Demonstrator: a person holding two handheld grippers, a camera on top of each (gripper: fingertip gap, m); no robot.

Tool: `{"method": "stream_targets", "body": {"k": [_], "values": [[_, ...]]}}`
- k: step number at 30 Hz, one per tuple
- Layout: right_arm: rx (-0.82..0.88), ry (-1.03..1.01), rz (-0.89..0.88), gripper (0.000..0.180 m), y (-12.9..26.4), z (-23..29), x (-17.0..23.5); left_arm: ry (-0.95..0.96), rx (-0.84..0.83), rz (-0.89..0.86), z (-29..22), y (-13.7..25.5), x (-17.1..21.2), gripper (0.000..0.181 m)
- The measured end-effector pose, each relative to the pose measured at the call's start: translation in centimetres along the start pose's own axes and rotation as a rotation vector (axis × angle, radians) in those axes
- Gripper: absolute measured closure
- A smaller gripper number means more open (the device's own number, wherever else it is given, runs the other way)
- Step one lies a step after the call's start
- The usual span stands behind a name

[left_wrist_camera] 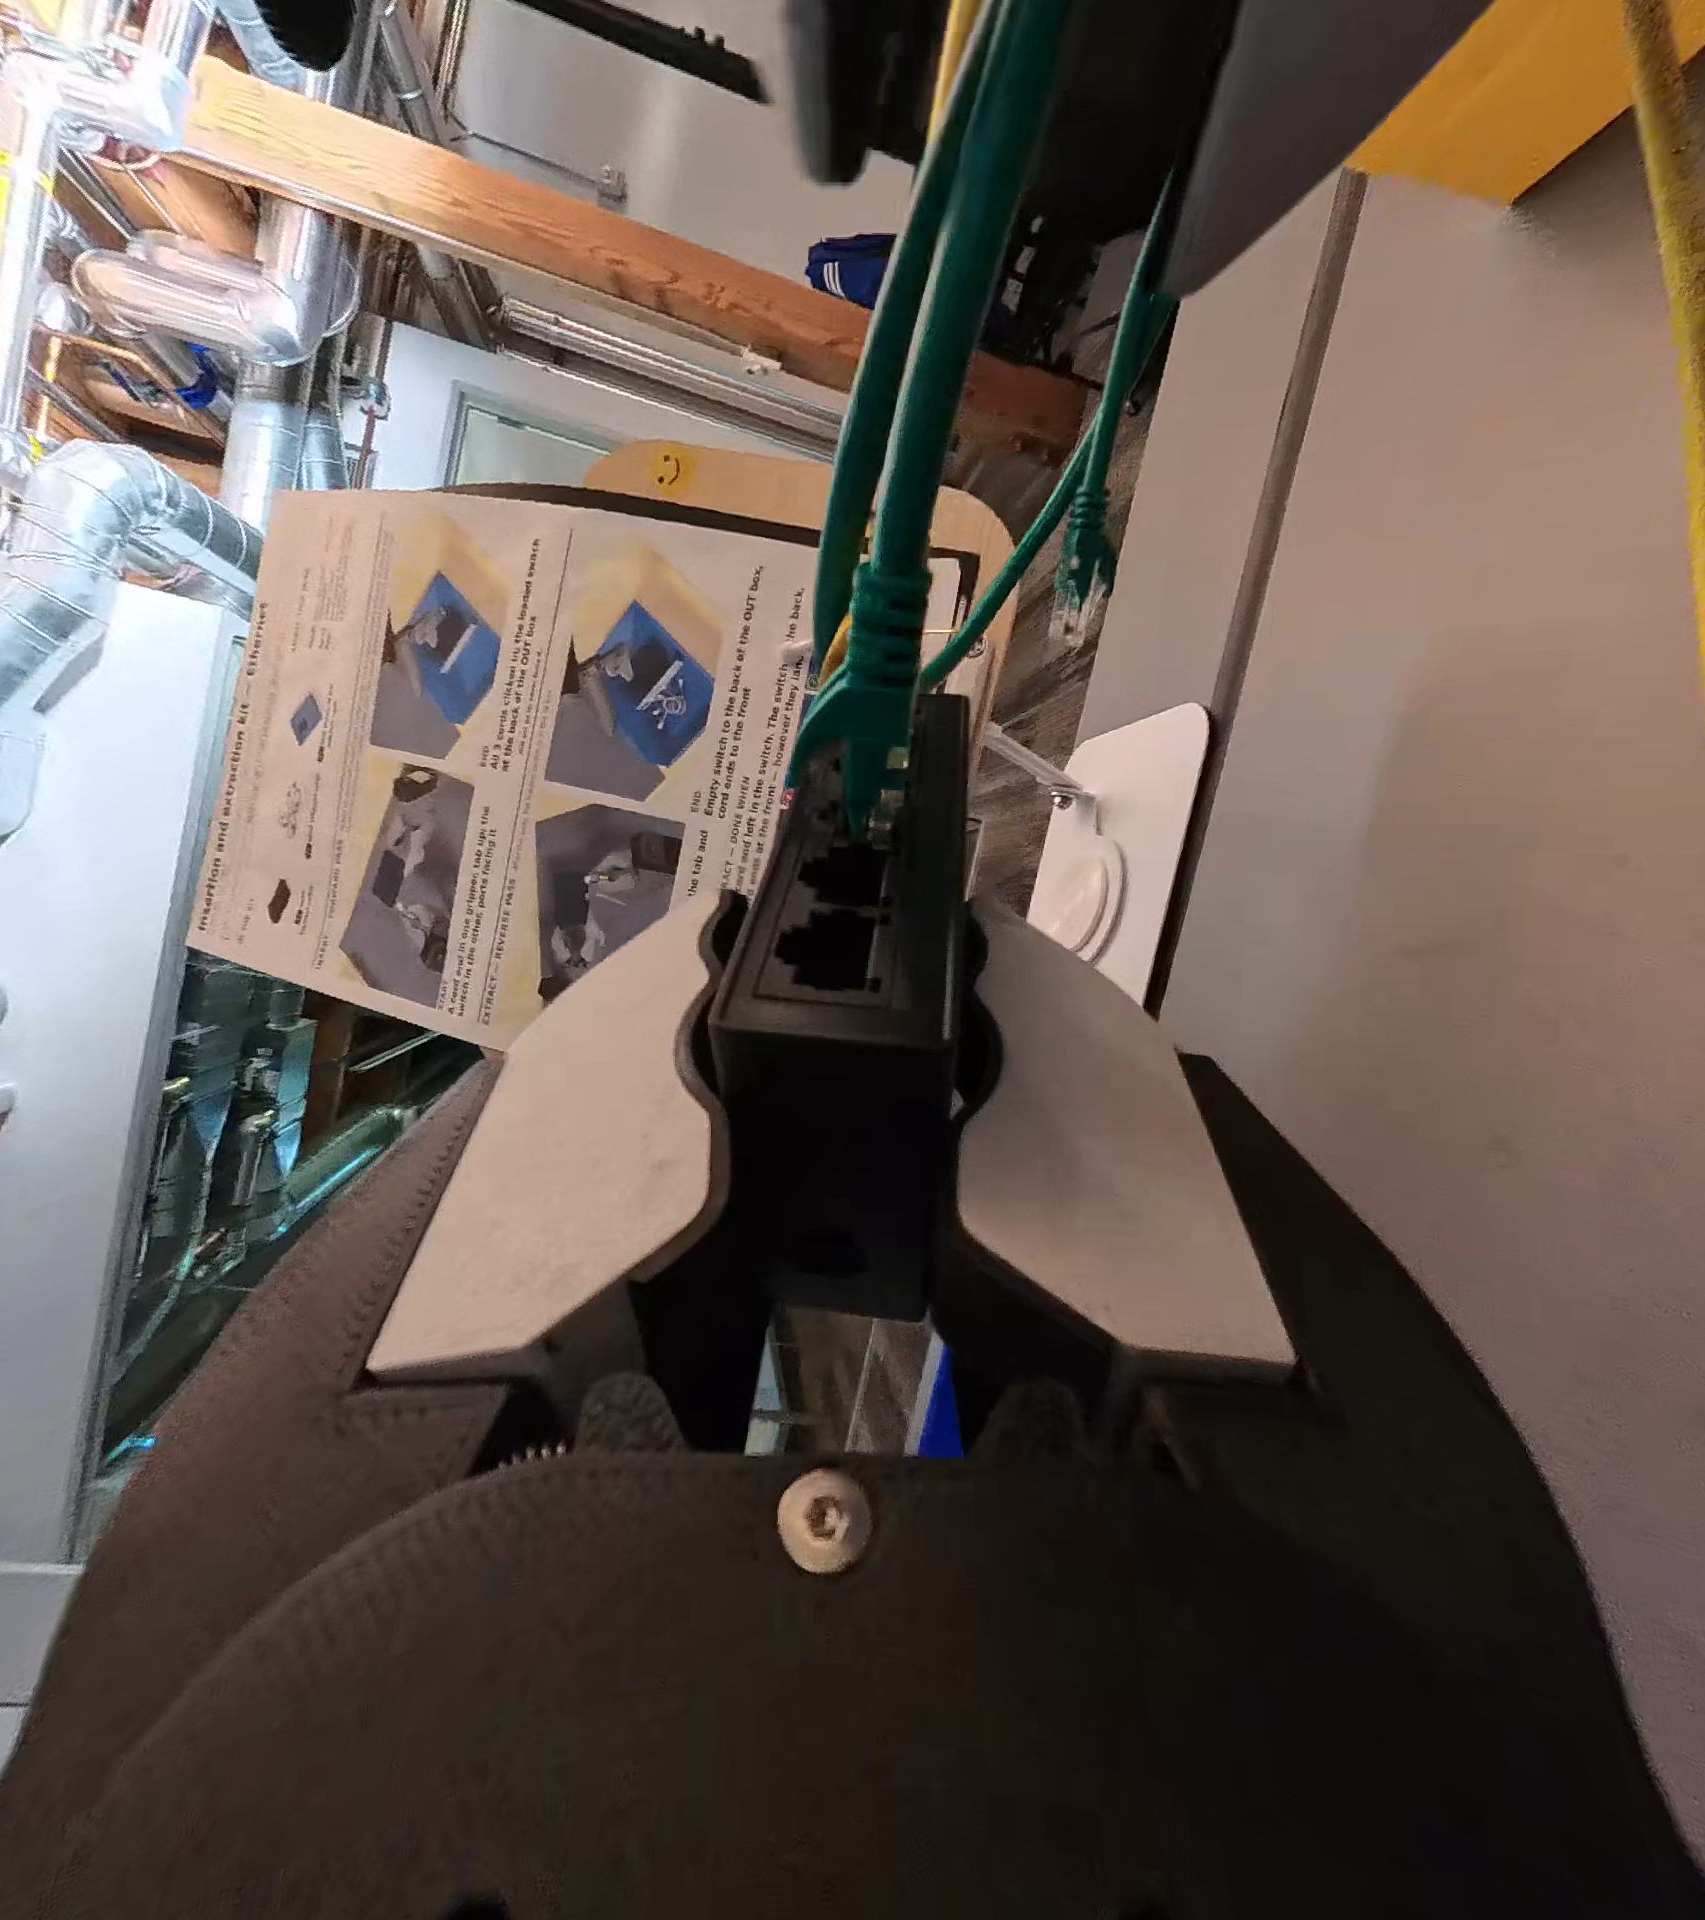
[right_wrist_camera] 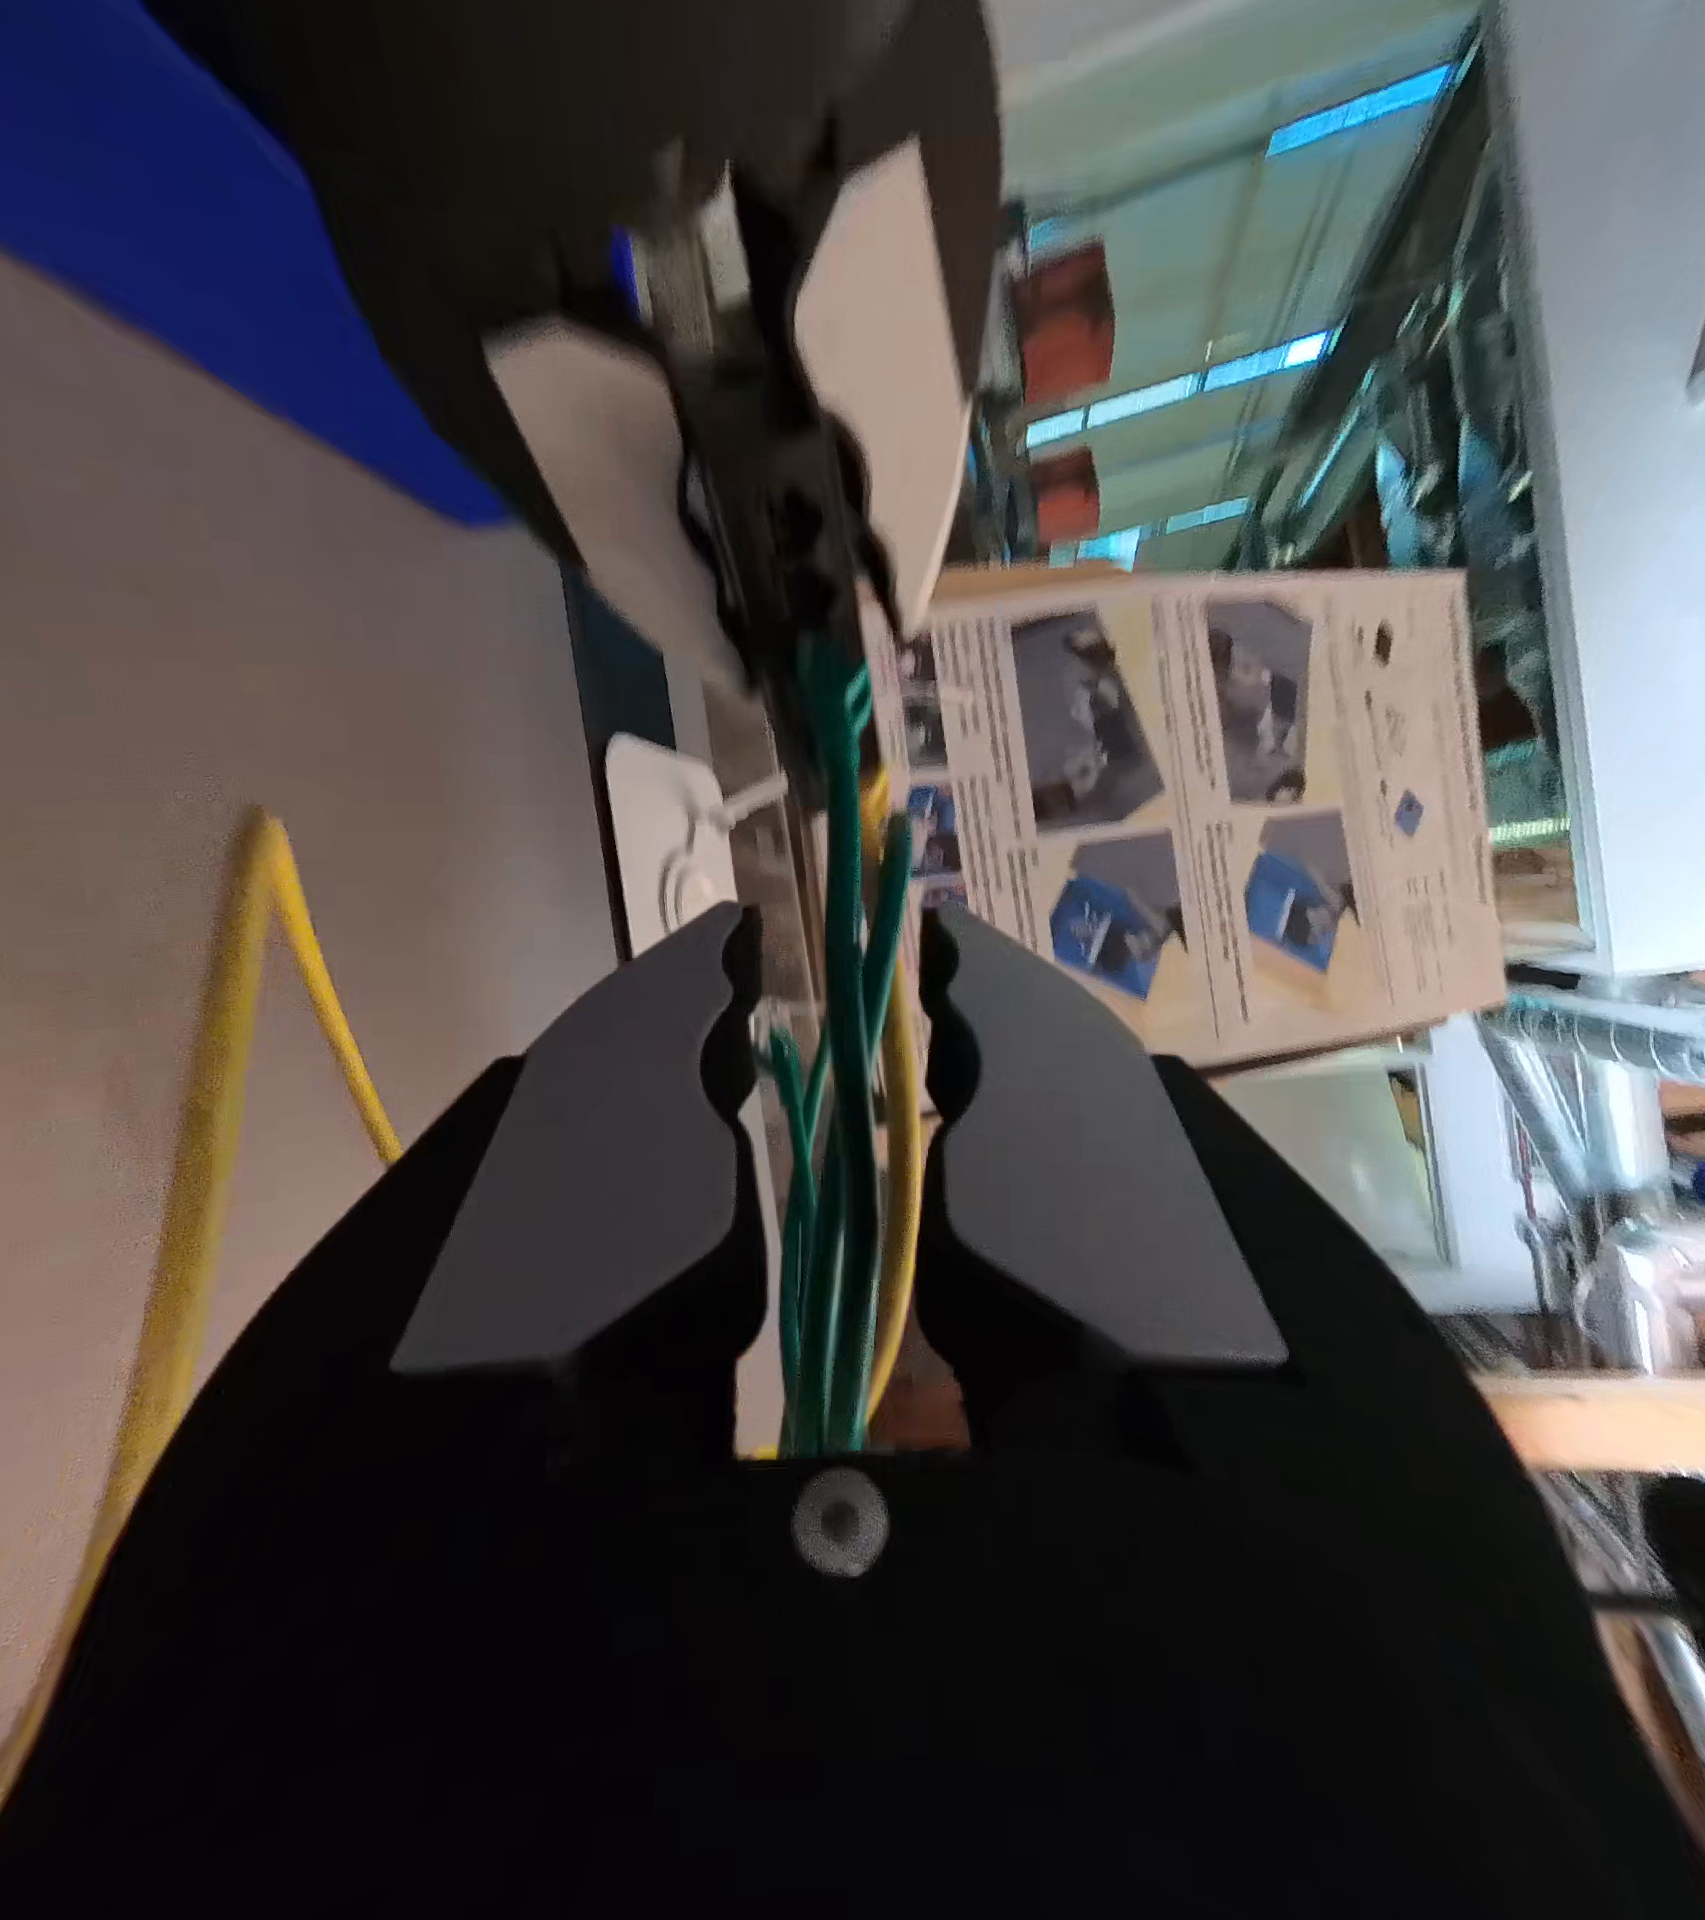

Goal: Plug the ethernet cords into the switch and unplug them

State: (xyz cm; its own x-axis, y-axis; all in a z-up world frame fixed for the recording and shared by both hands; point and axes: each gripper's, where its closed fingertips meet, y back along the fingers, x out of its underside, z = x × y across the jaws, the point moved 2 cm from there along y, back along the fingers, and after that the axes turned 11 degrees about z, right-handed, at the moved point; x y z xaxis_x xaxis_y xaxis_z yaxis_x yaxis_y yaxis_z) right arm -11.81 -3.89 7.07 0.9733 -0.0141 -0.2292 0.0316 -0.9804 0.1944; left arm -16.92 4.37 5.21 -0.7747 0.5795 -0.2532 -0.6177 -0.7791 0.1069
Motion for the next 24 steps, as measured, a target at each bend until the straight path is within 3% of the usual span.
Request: {"method": "stream_targets", "body": {"k": [4, 7, 18, 24], "values": [[-0.031, -0.003, -0.117, 0.15, 0.1, 1.0, -2.2, -0.047, -0.022, -0.019, -0.3, 0.3, -1.1, 0.143], [0.023, 0.089, -0.079, 0.153, -0.4, 1.2, -1.6, -0.089, -0.012, -0.028, -1.0, 0.5, -1.8, 0.143], [-0.071, 0.143, -0.093, 0.156, 0.1, 2.2, -0.3, -0.161, -0.002, -0.053, -2.4, 1.1, -3.9, 0.143], [-0.014, 0.211, -0.097, 0.16, 0.1, 2.0, -0.3, -0.169, -0.005, -0.05, -2.3, 1.3, -4.2, 0.144]]}}
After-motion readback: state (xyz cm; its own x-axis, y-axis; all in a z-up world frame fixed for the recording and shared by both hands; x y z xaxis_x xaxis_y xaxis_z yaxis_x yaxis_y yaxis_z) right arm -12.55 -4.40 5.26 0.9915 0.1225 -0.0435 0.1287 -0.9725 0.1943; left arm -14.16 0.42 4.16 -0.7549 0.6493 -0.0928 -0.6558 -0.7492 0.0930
